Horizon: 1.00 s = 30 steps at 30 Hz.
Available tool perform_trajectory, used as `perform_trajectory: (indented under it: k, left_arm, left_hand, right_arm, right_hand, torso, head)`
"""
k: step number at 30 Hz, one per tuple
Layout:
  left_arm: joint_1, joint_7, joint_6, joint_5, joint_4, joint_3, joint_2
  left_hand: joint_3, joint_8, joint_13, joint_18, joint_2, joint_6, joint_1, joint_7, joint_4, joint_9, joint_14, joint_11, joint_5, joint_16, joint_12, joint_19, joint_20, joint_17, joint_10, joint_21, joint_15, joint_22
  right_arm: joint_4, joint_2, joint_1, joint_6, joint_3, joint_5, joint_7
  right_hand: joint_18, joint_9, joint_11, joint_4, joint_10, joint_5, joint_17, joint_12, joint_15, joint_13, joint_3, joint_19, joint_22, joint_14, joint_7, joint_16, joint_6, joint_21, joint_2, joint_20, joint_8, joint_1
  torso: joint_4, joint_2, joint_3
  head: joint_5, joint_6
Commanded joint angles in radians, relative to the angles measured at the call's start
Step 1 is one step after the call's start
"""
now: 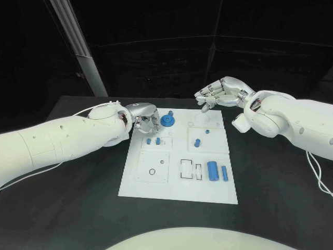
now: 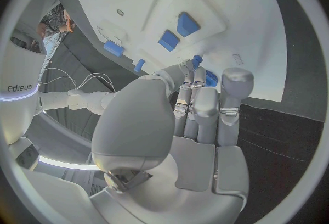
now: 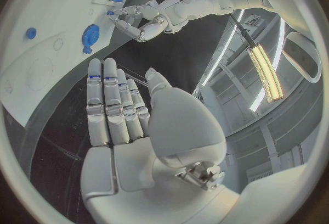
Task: Assemble the parts on the task board
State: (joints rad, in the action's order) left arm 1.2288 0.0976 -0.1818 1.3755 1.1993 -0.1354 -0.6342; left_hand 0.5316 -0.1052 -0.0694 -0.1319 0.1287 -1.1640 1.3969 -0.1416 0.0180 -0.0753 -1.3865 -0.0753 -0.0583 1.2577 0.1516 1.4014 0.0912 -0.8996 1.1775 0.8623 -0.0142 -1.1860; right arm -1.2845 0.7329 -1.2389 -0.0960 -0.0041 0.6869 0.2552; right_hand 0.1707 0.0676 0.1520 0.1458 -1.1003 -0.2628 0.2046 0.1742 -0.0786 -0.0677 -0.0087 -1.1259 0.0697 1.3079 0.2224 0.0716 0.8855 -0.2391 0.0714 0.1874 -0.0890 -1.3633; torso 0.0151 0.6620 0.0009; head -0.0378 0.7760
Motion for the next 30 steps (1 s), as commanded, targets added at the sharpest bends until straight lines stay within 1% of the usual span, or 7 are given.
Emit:
perform_trajectory:
  k: [1,9,13,21,25,30]
  left_arm:
    - [0.000,0.012,0.031,-0.012,0.003,-0.001,0.000]
    - [0.000,-0.002,0.053,-0.012,-0.001,-0.001,0.001]
    - [0.000,-0.008,0.057,-0.011,-0.003,-0.001,0.002]
    - [0.000,-0.005,0.039,-0.010,-0.005,-0.001,0.002]
    - [0.000,-0.002,0.027,-0.010,-0.006,-0.001,0.002]
    - [0.000,0.004,0.015,-0.010,-0.006,-0.001,0.002]
  left_hand:
    - [0.006,0.005,0.000,0.005,-0.005,0.005,0.006,-0.005,0.002,0.001,0.002,-0.003,0.003,-0.005,-0.003,-0.001,-0.001,0.000,0.005,-0.005,0.007,0.001]
    - [0.005,0.009,0.000,0.003,0.000,0.008,0.002,-0.007,0.002,0.002,0.003,-0.005,0.003,-0.007,-0.012,-0.006,0.000,0.000,0.003,-0.021,0.009,0.009]
    - [0.005,0.014,0.001,0.002,0.005,0.014,-0.001,-0.009,0.002,0.003,-0.001,-0.009,0.003,0.000,-0.024,-0.009,0.002,-0.023,-0.003,-0.029,0.011,0.012]
    - [0.006,0.033,0.006,-0.002,0.023,0.040,-0.013,-0.021,-0.002,0.007,0.011,-0.026,0.003,-0.016,-0.067,-0.019,0.011,-0.008,-0.053,-0.067,0.025,0.030]
    - [0.006,0.039,0.007,-0.008,0.029,0.051,-0.014,-0.028,-0.002,0.008,0.023,-0.036,0.003,-0.034,-0.085,-0.032,0.017,0.016,-0.089,-0.110,0.032,0.052]
    - [0.005,0.042,0.006,-0.010,0.031,0.062,-0.014,-0.032,-0.002,0.009,0.026,-0.038,0.003,-0.040,-0.087,-0.035,0.020,0.024,-0.098,-0.123,0.034,0.059]
  right_arm:
    - [-0.002,0.000,-0.002,-0.007,0.001,0.000,0.011]
    - [-0.002,0.000,-0.002,-0.007,0.001,0.000,0.011]
    - [-0.002,0.000,-0.002,-0.008,0.001,0.000,0.011]
    - [-0.002,0.000,-0.002,-0.009,0.001,0.000,0.010]
    - [-0.001,0.000,-0.002,-0.009,0.001,0.000,0.010]
    - [-0.001,0.000,-0.002,-0.009,0.001,0.000,0.010]
  right_hand:
    - [0.013,0.001,-0.002,0.006,0.007,0.004,-0.001,0.005,-0.006,0.000,0.000,-0.007,0.000,0.003,0.001,-0.002,-0.001,0.003,0.004,0.004,-0.003,0.009]
    - [0.013,0.001,-0.002,0.006,0.007,0.004,-0.001,0.005,-0.006,0.000,0.000,-0.007,0.000,0.003,0.001,-0.002,-0.001,0.003,0.004,0.004,-0.003,0.009]
    - [0.013,0.001,-0.002,0.006,0.007,0.004,-0.001,0.005,-0.006,0.000,0.000,-0.007,0.000,0.003,0.001,-0.002,-0.001,0.003,0.004,0.004,-0.003,0.009]
    - [0.013,0.001,-0.002,0.006,0.007,0.004,-0.001,0.005,-0.006,0.000,0.000,-0.007,0.000,0.003,0.001,-0.002,-0.001,0.003,0.004,0.004,-0.003,0.009]
    - [0.013,0.001,-0.002,0.008,0.008,0.004,-0.002,0.007,-0.006,0.000,-0.001,-0.008,0.000,0.004,0.001,-0.002,-0.001,0.005,0.004,0.003,-0.004,0.009]
    - [0.013,0.001,-0.002,0.008,0.008,0.004,-0.002,0.007,-0.006,0.000,-0.001,-0.008,0.000,0.004,0.001,-0.002,-0.001,0.005,0.004,0.003,-0.004,0.009]
  torso:
    - [0.0001,0.000,0.0004]
    - [-0.0002,0.000,0.0004]
    - [0.0000,0.000,0.0005]
    - [0.0004,0.000,0.0001]
    - [0.0004,0.000,0.0001]
    - [0.0006,0.000,-0.0003]
  head:
    - [0.000,0.000]
    - [0.000,0.000]
    - [0.001,0.001]
    - [0.002,0.000]
    - [0.002,0.000]
    - [0.001,-0.001]
